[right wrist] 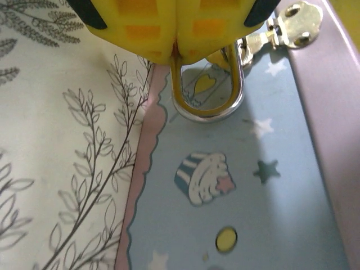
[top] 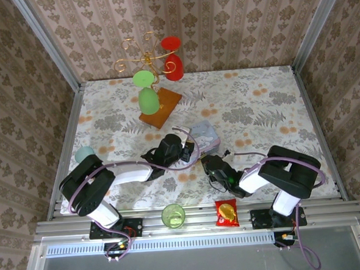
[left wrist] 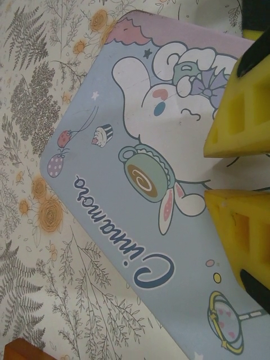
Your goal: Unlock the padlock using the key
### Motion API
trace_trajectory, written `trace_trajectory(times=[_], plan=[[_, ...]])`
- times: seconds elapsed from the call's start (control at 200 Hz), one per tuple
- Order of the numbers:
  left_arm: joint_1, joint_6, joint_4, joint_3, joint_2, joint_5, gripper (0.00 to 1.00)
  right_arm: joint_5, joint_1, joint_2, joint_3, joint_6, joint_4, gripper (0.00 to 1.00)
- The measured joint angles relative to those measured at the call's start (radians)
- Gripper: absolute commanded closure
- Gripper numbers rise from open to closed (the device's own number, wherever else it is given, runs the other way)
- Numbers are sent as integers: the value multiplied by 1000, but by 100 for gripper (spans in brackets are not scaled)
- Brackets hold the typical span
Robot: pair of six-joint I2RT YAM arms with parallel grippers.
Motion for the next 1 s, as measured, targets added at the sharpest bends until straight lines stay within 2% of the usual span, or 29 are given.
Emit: trace_trajectory(times=[0.31, 0.45, 0.655, 0.775, 0.875, 1.0], plan=[[6, 1, 12, -32, -26, -11, 77, 20, -75, -89, -56, -2, -95, 100], [7, 1, 3, -31, -31, -13, 73, 16, -110, -172, -65, -73, -183, 100], [52, 1, -78, -12, -57, -6, 70, -19, -216, -545, -49, -332, -538, 100], [77, 5, -123, -8, -78, -4, 65, -90, -354, -744, -23, -498, -779, 100], [82, 13, -154, 4, -84, 6, 61, -109, -446, -828, 31, -635, -998, 100], [87, 21, -193, 26, -84, 23, 57, -115, -473, -843, 105, -787, -1223, 100]])
